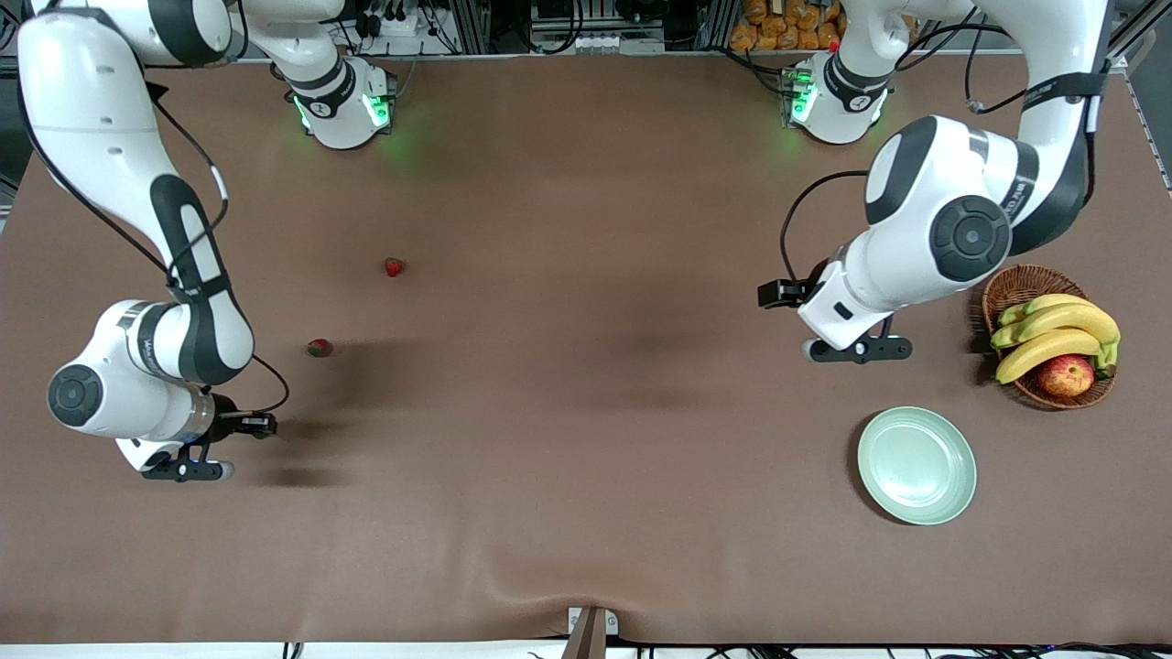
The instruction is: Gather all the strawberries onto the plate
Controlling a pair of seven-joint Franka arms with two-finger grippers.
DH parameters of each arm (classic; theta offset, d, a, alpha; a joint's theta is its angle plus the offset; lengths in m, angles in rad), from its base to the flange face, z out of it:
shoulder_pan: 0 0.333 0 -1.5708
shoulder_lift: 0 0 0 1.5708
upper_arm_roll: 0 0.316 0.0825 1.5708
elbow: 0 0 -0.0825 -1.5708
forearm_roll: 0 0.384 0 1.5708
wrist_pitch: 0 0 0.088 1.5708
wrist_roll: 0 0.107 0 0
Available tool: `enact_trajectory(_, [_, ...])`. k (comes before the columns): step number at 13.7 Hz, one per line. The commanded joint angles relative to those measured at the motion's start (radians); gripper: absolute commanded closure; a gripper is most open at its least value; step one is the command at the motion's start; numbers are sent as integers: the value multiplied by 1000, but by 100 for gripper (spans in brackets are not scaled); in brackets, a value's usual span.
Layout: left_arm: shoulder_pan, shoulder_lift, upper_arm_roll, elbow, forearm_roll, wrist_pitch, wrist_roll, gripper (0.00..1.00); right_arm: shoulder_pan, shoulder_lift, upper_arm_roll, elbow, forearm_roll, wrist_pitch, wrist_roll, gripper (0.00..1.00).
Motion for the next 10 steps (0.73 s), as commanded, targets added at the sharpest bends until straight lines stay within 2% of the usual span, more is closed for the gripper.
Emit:
enact_trajectory(1, [-33, 25, 5, 7, -16, 39, -48, 0, 24, -69, 79, -9, 98, -26, 58, 86])
enact_trajectory(6, [-57, 59, 5, 18, -17, 105, -137, 0, 272, -49, 89, -5, 133, 6, 133, 85])
enact_trajectory(7, [-57, 76, 5, 24, -27, 128, -167, 0, 323, -39, 87, -5, 171, 44, 176, 84])
enact_trajectory(8, [-57, 108, 5, 59, -34, 137, -196, 0, 380, -26, 87, -5, 208, 93, 207, 81])
enact_trajectory(10, [-57, 169, 5, 148, -36, 137, -241, 0, 467, 17, 84, -5, 218, 194, 215, 79])
